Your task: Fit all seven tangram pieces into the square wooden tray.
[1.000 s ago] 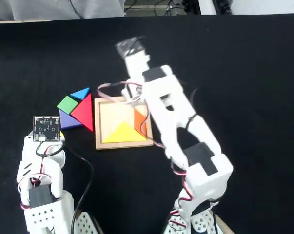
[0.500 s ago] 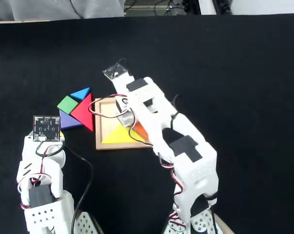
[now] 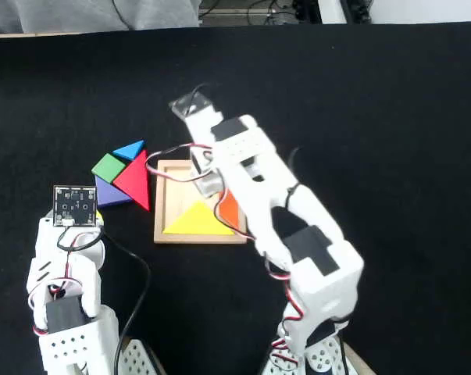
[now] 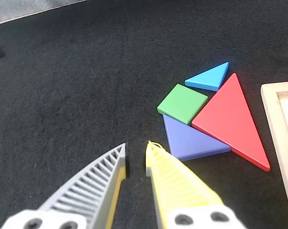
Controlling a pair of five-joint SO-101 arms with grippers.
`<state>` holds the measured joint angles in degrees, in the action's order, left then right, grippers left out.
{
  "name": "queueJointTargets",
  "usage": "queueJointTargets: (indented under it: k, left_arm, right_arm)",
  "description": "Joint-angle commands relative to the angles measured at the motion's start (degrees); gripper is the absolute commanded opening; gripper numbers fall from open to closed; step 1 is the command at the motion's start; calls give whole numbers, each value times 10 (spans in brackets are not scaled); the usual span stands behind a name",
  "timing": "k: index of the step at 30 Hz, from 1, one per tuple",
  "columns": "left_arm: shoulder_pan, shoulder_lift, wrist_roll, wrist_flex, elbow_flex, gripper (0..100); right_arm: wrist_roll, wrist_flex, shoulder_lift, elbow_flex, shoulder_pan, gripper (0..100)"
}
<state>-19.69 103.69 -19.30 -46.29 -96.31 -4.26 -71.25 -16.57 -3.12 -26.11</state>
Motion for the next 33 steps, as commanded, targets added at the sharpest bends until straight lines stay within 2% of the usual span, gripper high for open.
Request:
queueJointTargets:
  k: [1, 5, 9, 11, 14, 18, 20, 33]
  left_arm:
    - [0, 5, 0, 7, -11, 80]
    - [0, 5, 0, 7, -11, 80]
    - [0, 5, 0, 6, -11, 80]
    - [0, 5, 0, 7, -11, 80]
    - [0, 5, 2, 8, -11, 80]
    - [0, 5, 2, 6, -11, 80]
    - [0, 5, 2, 6, -11, 80]
    - [15, 4, 0, 4, -11, 80]
  right_arm:
    - [-5, 0, 60, 23, 47, 11]
    - [-9, 56, 65, 24, 158, 11]
    - [-132, 70, 46, 22, 211, 34]
    - [-174, 76, 29, 22, 207, 87]
    - [-184, 120, 0, 29, 192, 139]
    - [-178, 156, -40, 47, 158, 5]
    - [-178, 149, -58, 57, 144, 28]
    - [-178, 131, -95, 55, 136, 11]
